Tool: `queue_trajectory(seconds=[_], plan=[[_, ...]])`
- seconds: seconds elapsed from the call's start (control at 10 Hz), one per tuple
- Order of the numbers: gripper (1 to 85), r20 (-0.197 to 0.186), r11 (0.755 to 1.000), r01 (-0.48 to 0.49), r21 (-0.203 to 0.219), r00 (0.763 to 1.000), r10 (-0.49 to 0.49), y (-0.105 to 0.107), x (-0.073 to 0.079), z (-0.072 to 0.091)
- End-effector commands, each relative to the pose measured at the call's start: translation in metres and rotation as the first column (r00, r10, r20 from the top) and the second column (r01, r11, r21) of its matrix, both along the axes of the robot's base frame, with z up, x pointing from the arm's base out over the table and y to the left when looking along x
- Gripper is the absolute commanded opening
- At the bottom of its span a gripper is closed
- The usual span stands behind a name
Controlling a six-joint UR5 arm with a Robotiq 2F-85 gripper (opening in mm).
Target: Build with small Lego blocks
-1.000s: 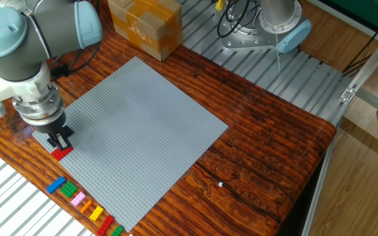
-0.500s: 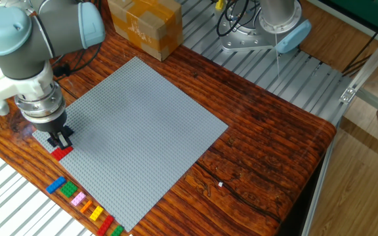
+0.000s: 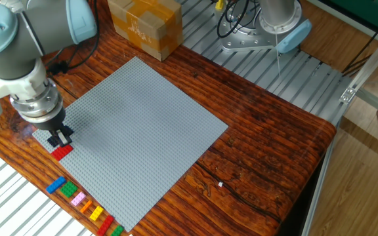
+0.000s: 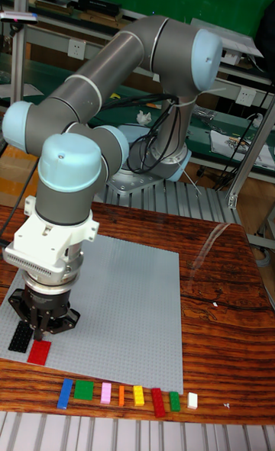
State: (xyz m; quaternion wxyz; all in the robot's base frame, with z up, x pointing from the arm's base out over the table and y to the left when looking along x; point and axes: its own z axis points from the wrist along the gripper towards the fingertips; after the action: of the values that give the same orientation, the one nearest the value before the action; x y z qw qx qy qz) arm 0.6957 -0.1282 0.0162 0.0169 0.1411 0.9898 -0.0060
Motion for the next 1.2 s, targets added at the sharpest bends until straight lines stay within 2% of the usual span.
queue_trajectory(seconds=[0.0,0.2,0.4,0.5,0.8,0.9,1.1], plan=[[1.0,-0.014,1.000,0.010,0.014,1.000,-0.010,0.013,0.006,0.005],[2.3,-0.013,1.000,-0.026,0.008,1.000,0.027,0.028,0.017,0.010],[13.0,-0.022,0.993,-0.120,0.009,0.993,0.120,0.032,0.023,0.014],[20.3,-0.026,0.990,-0.142,-0.003,0.990,0.142,0.030,0.024,0.013],[31.3,-0.011,0.986,-0.165,0.008,0.986,0.165,0.040,0.035,0.010],[32.3,-0.002,0.987,-0.162,0.011,0.987,0.162,0.043,0.041,0.009],[32.7,-0.011,0.986,-0.168,0.009,0.986,0.168,0.050,0.045,0.011]])
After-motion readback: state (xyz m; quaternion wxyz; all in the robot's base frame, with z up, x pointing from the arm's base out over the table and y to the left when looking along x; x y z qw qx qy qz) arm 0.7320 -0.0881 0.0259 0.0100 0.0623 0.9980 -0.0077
